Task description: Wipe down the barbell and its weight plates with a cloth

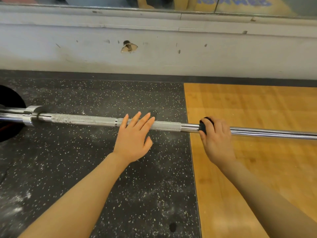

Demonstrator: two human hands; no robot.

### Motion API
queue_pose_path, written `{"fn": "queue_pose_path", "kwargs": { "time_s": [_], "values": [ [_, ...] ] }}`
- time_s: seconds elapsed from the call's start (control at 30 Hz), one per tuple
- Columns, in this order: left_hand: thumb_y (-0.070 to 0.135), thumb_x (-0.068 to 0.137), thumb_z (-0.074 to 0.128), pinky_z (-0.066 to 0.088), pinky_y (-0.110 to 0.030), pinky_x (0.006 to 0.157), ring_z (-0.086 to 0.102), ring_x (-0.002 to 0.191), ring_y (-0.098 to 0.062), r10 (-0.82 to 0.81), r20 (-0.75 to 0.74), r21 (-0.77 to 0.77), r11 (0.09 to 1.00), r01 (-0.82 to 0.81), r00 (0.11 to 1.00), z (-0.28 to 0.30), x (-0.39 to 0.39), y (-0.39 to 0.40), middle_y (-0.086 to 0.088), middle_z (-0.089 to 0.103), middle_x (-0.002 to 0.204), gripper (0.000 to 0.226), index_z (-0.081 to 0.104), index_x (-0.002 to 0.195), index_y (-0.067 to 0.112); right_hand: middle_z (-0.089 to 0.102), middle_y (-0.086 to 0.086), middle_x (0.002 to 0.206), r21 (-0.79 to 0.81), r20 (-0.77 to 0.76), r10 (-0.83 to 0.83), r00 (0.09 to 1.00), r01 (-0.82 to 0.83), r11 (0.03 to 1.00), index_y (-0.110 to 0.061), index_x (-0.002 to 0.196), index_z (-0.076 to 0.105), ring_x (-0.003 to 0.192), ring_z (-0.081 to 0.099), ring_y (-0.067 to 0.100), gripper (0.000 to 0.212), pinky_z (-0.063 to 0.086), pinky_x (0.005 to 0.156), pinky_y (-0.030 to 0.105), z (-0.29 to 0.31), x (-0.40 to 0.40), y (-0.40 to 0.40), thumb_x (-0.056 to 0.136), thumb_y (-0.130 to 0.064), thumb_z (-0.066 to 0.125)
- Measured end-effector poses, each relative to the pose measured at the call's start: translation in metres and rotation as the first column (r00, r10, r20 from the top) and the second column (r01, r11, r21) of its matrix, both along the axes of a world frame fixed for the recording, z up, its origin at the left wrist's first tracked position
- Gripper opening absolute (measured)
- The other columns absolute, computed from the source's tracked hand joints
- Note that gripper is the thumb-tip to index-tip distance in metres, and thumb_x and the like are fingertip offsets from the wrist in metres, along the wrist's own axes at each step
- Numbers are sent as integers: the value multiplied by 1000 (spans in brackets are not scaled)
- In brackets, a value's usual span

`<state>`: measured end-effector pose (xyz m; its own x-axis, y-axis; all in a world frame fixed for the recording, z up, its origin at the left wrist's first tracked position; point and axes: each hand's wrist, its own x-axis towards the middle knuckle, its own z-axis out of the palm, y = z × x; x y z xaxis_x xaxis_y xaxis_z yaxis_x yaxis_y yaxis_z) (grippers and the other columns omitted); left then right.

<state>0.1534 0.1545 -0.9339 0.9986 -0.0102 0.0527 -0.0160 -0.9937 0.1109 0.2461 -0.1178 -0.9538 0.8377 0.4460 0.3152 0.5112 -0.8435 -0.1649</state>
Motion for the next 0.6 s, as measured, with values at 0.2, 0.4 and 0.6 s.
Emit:
{"fn": "queue_pose_path", "kwargs": {
  "time_s": [0.2, 0.4, 0.6],
  "values": [
    [42, 86, 20, 10, -52, 119, 26, 145, -26, 12, -36, 6, 1000, -12, 999, 2, -5, -3, 3, 33, 155, 68, 37, 149, 22, 54, 16, 126, -16, -2, 166, 986, -166, 986, -6, 127, 56, 111, 50, 36, 39, 41, 98, 48, 7, -11, 49, 93, -25, 61],
    [39, 87, 26, 16, -54, 118, 32, 143, -28, -9, -30, 1, 1000, 9, 1000, 4, -14, -2, 1, 38, 153, 65, 40, 147, 21, 56, 12, 124, -12, -35, 94, 995, -95, 995, -8, 124, 58, 109, 50, 33, 36, 38, 95, 42, 6, -12, 38, 94, -27, 59],
    [36, 87, 33, 19, -55, 117, 36, 141, -29, -11, 4, -23, 1000, 11, 1000, 1, -29, -7, 1, 41, 151, 62, 43, 146, 20, 56, 14, 121, -19, -60, -26, 998, 25, 1000, -5, 123, 56, 105, 52, 36, 44, 42, 92, 45, 6, -5, -26, 101, -39, 38]
  ]
}}
